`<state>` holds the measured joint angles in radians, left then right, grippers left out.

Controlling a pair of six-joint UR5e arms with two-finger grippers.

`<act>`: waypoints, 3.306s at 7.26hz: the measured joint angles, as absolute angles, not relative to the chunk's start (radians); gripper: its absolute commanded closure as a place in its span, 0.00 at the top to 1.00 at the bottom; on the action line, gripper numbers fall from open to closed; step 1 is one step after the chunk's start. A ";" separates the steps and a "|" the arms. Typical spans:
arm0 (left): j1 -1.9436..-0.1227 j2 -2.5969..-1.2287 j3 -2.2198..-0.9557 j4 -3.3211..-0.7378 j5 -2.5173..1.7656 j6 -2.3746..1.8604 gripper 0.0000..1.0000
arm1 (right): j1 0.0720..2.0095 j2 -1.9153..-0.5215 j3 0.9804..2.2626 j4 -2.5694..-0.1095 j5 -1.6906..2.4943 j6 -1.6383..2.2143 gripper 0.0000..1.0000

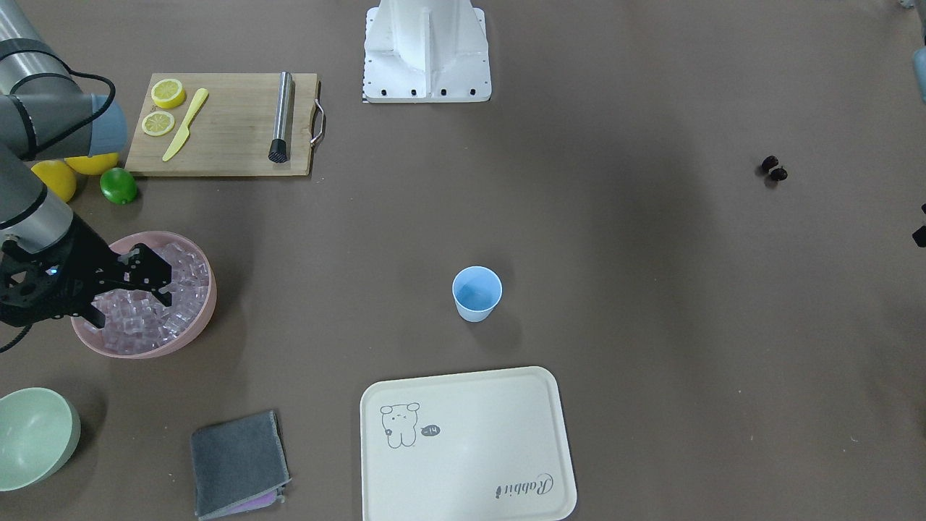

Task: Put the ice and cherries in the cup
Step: 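Lower the right gripper into the pink bowl and grasp an ice cube, then carry the ice cube with the right gripper over the light-blue cup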

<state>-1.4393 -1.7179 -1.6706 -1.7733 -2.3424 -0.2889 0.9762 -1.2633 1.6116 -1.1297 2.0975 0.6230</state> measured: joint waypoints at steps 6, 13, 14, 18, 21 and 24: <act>-1.440 -1.729 -1.662 -1.774 -2.342 -0.290 0.98 | 0.953 -1.265 1.548 -1.131 2.065 0.424 0.91; -1.440 -1.723 -1.660 -1.782 -2.342 -0.288 0.98 | 0.958 -1.267 1.511 -1.129 2.066 0.382 0.15; -1.440 -1.722 -1.661 -1.782 -2.342 -0.287 0.98 | 0.959 -1.269 1.515 -1.129 2.067 0.382 0.05; -1.440 -1.718 -1.658 -1.784 -2.342 -0.286 0.98 | 1.005 -1.283 1.567 -1.157 2.092 0.383 0.00; -1.439 -1.719 -1.657 -1.784 -2.342 -0.287 0.98 | 1.016 -1.280 1.583 -1.165 2.107 0.387 0.00; -1.439 -1.720 -1.659 -1.784 -2.343 -0.290 0.98 | 1.016 -1.162 1.635 -1.306 2.123 0.471 0.00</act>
